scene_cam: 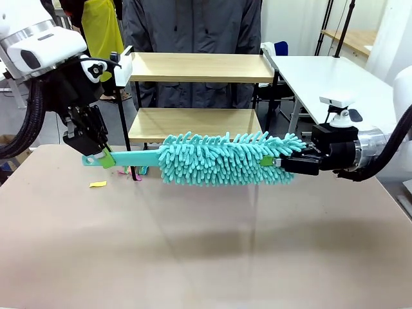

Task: Clean the shelf.
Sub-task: Hand the Duster back to the human.

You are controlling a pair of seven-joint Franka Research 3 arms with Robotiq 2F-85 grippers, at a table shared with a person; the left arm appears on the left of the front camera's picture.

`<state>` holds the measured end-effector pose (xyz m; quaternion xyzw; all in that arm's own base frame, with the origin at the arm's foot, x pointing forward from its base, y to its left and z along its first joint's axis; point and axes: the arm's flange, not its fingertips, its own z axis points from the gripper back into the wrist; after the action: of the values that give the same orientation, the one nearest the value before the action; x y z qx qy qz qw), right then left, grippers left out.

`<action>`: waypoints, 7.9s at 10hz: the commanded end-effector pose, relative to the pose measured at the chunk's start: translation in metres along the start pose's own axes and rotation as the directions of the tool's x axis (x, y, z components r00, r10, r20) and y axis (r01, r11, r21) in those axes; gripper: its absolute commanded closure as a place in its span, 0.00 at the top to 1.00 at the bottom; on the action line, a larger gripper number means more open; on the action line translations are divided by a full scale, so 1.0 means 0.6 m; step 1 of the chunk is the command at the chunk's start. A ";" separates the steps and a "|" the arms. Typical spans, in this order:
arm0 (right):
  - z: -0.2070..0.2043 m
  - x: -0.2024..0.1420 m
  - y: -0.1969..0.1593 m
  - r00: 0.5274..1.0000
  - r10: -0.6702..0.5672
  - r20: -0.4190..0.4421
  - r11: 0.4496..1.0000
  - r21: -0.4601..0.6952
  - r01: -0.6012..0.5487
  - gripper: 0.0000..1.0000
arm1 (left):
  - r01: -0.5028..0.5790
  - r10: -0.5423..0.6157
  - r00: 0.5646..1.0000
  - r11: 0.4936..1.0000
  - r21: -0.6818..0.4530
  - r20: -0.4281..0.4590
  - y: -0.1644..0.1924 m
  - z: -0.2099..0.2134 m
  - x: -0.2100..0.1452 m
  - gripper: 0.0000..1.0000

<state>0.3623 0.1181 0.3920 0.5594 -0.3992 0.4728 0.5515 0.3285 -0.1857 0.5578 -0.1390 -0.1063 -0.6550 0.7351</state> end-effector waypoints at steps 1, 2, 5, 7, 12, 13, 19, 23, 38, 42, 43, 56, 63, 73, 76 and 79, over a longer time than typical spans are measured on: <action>-0.001 0.000 -0.001 1.000 0.000 0.000 1.000 -0.004 0.000 0.00 | 0.031 -0.031 0.999 0.999 0.009 -0.015 0.000 0.004 0.002 0.71; -0.001 0.000 -0.001 1.000 0.000 0.000 1.000 -0.004 0.000 0.00 | 0.022 -0.022 1.000 1.000 -0.005 0.013 -0.002 0.012 0.001 0.70; -0.001 0.000 -0.001 1.000 0.000 0.000 1.000 -0.004 0.000 0.00 | 0.000 0.004 0.985 1.000 -0.026 0.174 0.007 0.071 -0.051 1.00; -0.001 0.000 -0.001 1.000 0.000 0.000 1.000 -0.004 0.000 0.00 | 0.018 0.008 0.947 0.997 -0.078 0.322 0.020 0.104 -0.110 1.00; -0.001 0.000 -0.001 1.000 0.000 0.000 1.000 -0.004 0.000 0.00 | 0.073 -0.024 0.848 0.995 -0.071 0.530 0.055 0.125 -0.254 1.00; -0.001 0.000 -0.001 1.000 0.000 0.000 1.000 -0.004 0.000 0.00 | 0.085 -0.038 0.839 0.994 -0.061 0.543 0.057 0.125 -0.259 1.00; 0.057 0.190 0.057 0.973 0.213 0.092 0.959 -0.210 -0.190 0.17 | 0.056 -0.014 0.864 0.996 -0.068 0.504 0.052 0.137 -0.252 1.00; 0.190 0.307 0.068 0.918 0.384 0.099 0.692 -0.689 -0.215 0.17 | 0.056 -0.014 0.864 0.996 -0.068 0.504 0.052 0.137 -0.252 1.00; 0.397 -0.012 0.000 0.986 0.165 -0.012 0.181 -0.983 -0.042 0.17 | 0.056 -0.014 0.864 0.996 -0.068 0.504 0.052 0.137 -0.252 1.00; 0.404 0.009 -0.017 0.992 0.120 0.029 0.209 -0.978 0.003 0.17 | 0.056 -0.014 0.864 0.996 -0.068 0.504 0.052 0.137 -0.252 1.00; 0.404 0.009 -0.017 0.992 0.120 0.029 0.209 -0.978 0.003 0.17 | 0.056 -0.014 0.864 0.996 -0.068 0.504 0.052 0.137 -0.252 1.00; 0.404 0.009 -0.017 0.992 0.120 0.029 0.209 -0.978 0.003 0.17 | 0.056 -0.014 0.864 0.996 -0.068 0.504 0.052 0.137 -0.252 1.00; 0.404 0.008 -0.019 0.991 0.117 0.061 0.217 -0.976 0.034 0.74 | 0.056 -0.014 0.864 0.996 -0.068 0.504 0.052 0.137 -0.252 1.00; 0.528 0.176 0.082 0.800 0.173 0.574 0.441 -0.771 0.458 1.00 | 0.056 -0.014 0.864 0.996 -0.068 0.504 0.052 0.137 -0.252 1.00; 0.625 0.231 0.143 0.647 0.236 0.725 0.504 -0.660 0.556 1.00 | 0.056 -0.014 0.864 0.996 -0.068 0.504 0.052 0.137 -0.252 1.00; 0.632 0.240 0.164 0.652 0.253 0.715 0.489 -0.676 0.551 1.00 | 0.056 -0.014 0.864 0.996 -0.068 0.504 0.052 0.137 -0.252 1.00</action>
<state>0.3361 -0.2607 0.5686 0.4029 -0.6994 -0.1197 0.5781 0.3433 -0.0122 0.5794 -0.3230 -0.2621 -0.6140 0.6708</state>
